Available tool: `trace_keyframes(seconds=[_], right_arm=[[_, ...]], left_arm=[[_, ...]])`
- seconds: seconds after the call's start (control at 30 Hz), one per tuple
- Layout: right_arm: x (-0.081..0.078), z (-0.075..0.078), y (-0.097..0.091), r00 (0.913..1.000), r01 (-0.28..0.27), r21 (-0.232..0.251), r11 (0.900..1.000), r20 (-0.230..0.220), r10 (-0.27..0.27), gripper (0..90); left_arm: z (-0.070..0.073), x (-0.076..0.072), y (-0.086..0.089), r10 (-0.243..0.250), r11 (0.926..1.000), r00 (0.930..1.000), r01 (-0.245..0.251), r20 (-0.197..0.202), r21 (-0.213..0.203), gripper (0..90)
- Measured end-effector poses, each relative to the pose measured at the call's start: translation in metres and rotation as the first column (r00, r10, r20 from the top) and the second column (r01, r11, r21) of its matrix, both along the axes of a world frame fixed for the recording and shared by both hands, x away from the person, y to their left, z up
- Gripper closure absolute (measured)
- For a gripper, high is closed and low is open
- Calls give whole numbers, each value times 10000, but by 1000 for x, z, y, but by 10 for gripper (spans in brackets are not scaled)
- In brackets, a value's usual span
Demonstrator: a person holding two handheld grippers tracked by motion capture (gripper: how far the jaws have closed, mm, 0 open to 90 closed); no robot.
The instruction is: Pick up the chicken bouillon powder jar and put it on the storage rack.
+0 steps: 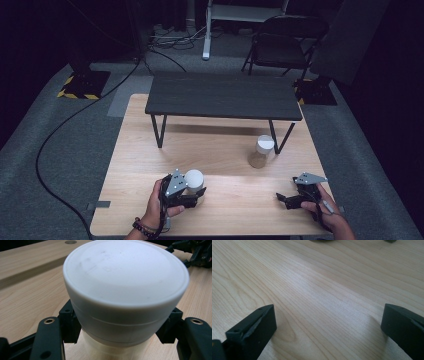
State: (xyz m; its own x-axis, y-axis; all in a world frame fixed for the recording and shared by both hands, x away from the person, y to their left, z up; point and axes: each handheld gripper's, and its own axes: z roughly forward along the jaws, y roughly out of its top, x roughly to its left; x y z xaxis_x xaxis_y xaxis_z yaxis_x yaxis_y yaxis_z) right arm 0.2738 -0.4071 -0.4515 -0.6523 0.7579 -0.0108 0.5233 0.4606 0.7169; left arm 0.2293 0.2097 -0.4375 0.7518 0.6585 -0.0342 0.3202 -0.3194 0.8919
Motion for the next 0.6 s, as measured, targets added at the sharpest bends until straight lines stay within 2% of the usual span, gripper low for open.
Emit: trace_keyframes(seconds=[0.07, 0.27, 0.33, 0.6], right_arm=[[0, 0, 0, 10000, 5, -1, 10000, 3, -5, 0], [0, 0, 0, 10000, 11, -2, 10000, 2, -11, 0], [0, 0, 0, 10000, 11, -2, 10000, 2, -11, 0], [0, 0, 0, 10000, 11, -1, 10000, 3, -11, 0]], left_arm=[[3, 1, 2, -25, 9999, 10000, 25, -11, -141, 351], [10, 1, 5, 77, 9998, 9999, -74, 106, -194, 350], [16, 2, 6, 140, 9996, 9998, -137, 108, -250, 351], [32, 5, 4, 400, 9985, 9980, -381, 488, -386, 350]])
